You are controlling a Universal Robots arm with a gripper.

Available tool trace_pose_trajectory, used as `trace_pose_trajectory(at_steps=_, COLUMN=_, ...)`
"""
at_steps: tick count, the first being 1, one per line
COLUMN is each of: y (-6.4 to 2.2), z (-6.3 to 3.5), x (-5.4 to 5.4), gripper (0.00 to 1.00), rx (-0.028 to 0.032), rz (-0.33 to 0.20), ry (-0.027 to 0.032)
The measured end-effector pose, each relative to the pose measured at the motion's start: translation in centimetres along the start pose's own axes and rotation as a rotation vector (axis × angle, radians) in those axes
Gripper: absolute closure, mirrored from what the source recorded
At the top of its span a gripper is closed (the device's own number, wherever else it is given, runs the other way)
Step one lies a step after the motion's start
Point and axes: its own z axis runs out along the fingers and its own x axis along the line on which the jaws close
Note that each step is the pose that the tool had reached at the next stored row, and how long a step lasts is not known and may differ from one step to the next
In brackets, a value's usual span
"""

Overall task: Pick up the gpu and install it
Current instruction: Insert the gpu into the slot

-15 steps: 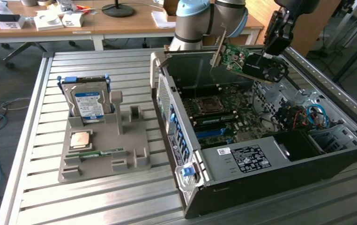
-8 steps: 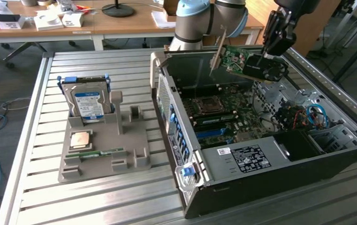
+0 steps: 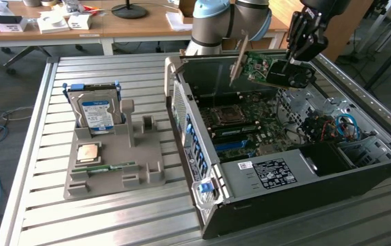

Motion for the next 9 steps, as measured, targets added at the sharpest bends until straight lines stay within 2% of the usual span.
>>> trace_pose_trajectory(at_steps=9, y=0.04, z=0.02, x=-0.11, gripper=0.73, rx=0.0013, rz=-0.104, ry=0.0063)
